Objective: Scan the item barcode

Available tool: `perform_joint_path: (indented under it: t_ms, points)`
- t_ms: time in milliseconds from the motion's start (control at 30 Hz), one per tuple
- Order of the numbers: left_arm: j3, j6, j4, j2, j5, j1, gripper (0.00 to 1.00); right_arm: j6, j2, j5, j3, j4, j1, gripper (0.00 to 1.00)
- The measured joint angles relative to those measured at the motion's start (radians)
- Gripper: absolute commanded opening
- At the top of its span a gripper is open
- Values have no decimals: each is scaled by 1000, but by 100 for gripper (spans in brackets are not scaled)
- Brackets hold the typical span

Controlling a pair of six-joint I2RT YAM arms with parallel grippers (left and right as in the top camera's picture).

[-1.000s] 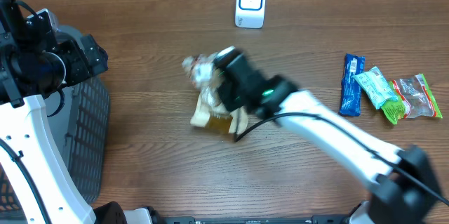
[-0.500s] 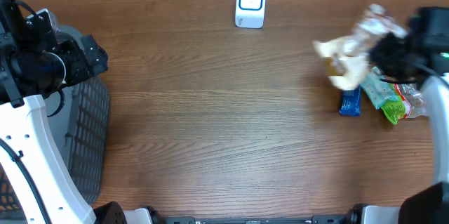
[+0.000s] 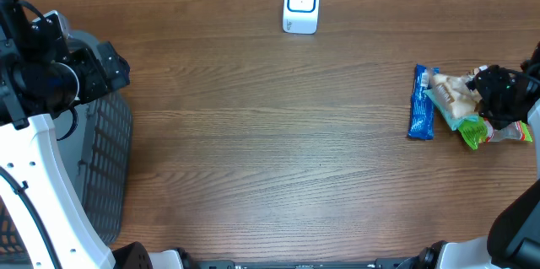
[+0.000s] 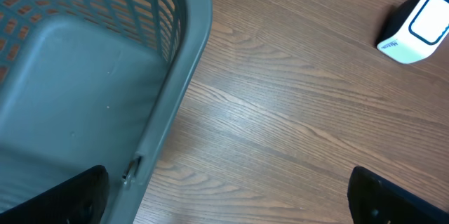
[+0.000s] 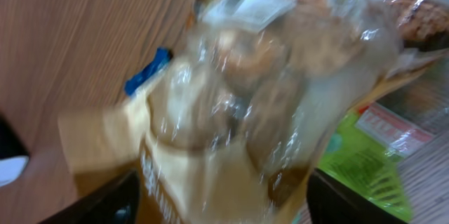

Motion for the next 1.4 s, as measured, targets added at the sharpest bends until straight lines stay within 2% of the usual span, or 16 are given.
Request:
perform_joint_path:
  t_ms: [167,333,400,500,667,833,1400]
  points:
    - [0,0,0,0,0,0,100,-58,-14,-90,42,-78,2,80]
    - [0,0,0,0,0,0,100,-169,-118,-195,148,-204,47,83]
    - [0,0,0,0,0,0,100,-226,-191,-227,188,-257,100,88]
    - [0,0,0,0,0,0,100,-297,-306,-256,224,-301,203,100]
    - [0,0,0,0,0,0,99,-346,-489,-279,233,-343,364,100]
    - [0,0,0,0,0,0,100,-359,-598,-282,234,-347,454,100]
    - [0,0,0,0,0,0,100,-374,-602,-213,235,-476,460,100]
